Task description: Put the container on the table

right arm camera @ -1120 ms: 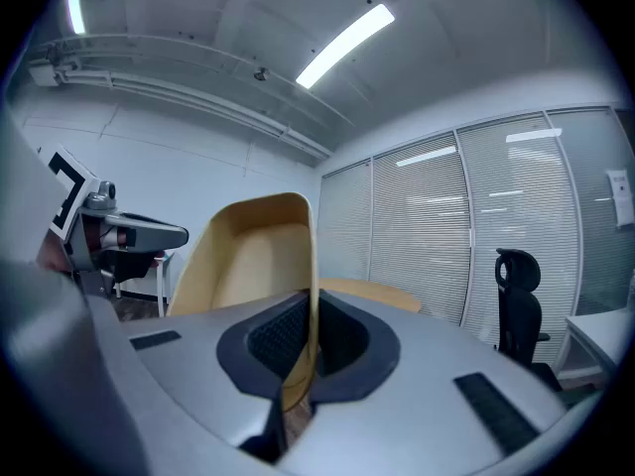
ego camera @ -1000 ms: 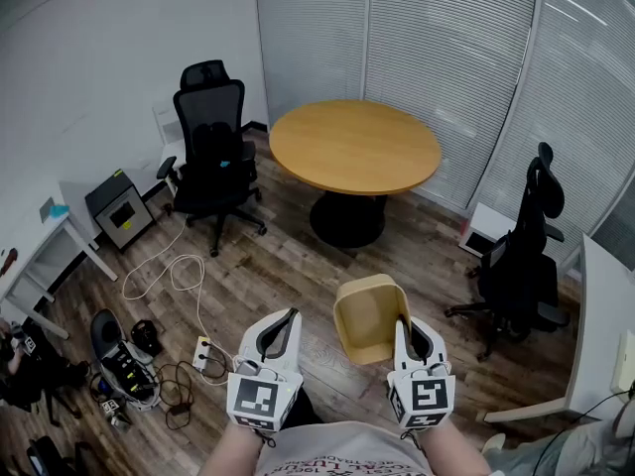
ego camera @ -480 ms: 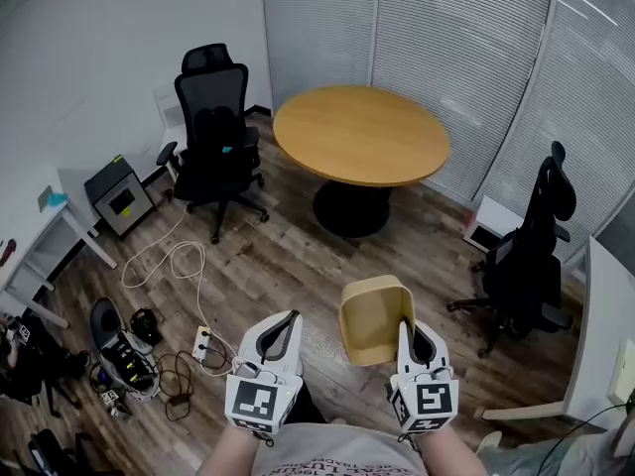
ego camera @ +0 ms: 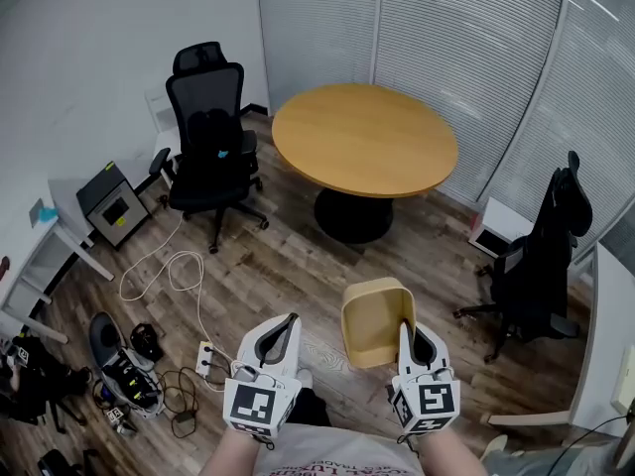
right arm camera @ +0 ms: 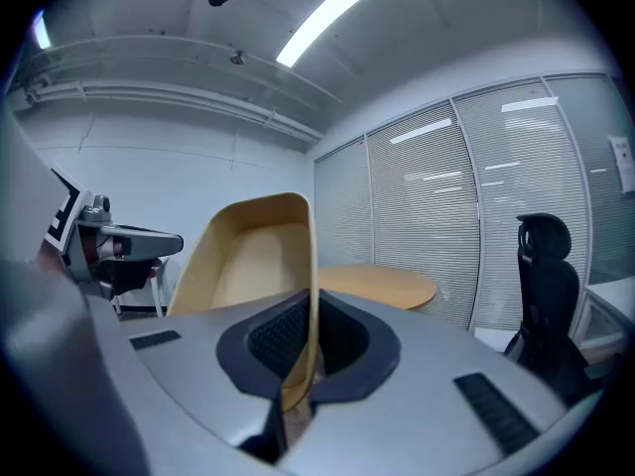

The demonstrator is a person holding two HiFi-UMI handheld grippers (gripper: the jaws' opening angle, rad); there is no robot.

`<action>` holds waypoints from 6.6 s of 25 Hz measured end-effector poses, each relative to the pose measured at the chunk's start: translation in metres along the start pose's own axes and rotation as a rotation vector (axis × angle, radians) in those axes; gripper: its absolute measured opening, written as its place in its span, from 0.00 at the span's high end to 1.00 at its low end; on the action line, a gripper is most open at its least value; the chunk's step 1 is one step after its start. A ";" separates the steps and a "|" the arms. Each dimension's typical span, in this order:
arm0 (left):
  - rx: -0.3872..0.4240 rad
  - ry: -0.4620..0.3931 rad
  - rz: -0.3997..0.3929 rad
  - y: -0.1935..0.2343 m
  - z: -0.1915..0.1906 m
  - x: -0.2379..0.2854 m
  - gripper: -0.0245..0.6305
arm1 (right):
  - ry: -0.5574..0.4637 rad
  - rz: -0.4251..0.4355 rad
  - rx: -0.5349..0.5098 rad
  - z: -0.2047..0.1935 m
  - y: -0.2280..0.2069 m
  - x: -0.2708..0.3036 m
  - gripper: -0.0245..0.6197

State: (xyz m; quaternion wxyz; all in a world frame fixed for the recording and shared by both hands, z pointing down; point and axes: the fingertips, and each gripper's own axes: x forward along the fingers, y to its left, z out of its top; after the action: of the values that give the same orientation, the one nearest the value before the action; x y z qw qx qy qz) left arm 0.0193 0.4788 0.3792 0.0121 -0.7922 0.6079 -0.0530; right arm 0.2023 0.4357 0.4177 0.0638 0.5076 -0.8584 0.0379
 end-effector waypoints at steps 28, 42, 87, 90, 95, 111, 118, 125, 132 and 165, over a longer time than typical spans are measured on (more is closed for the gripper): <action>-0.052 -0.003 0.010 0.172 0.009 0.298 0.95 | 0.014 -0.040 0.034 0.053 -0.104 0.326 0.95; -0.094 0.006 0.085 0.156 0.027 0.513 0.95 | 0.074 0.051 0.040 0.071 -0.272 0.482 0.95; -0.132 0.168 -0.313 0.383 -0.118 0.859 0.95 | 0.678 -0.203 0.203 -0.123 -0.280 0.881 0.95; -0.129 0.175 -0.312 0.382 -0.123 0.861 0.95 | 0.729 -0.209 0.229 -0.142 -0.281 0.882 0.95; -0.140 0.189 -0.300 0.382 -0.128 0.859 0.95 | 0.797 -0.224 0.281 -0.161 -0.282 0.881 0.95; -0.138 0.210 -0.301 0.378 -0.127 0.848 0.95 | 0.845 -0.243 0.329 -0.181 -0.286 0.880 0.57; -0.116 0.201 -0.301 0.381 -0.126 0.841 0.95 | 0.802 -0.253 0.337 -0.163 -0.287 0.875 0.54; -0.133 0.164 -0.280 0.384 -0.110 0.834 0.95 | 0.684 -0.277 0.339 -0.113 -0.289 0.870 0.93; -0.114 0.108 -0.280 0.381 -0.083 0.823 0.95 | 0.472 -0.246 0.303 -0.037 -0.283 0.864 0.95; -0.025 -0.026 -0.269 0.378 -0.005 0.808 0.95 | -0.122 -0.098 -0.033 0.113 -0.252 0.798 0.95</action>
State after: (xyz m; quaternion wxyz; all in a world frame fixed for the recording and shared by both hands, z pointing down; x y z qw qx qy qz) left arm -0.1386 -0.3986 0.4089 0.0027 -0.8672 0.4967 -0.0362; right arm 0.0344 -0.3917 0.4244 0.0214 0.5494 -0.8352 -0.0103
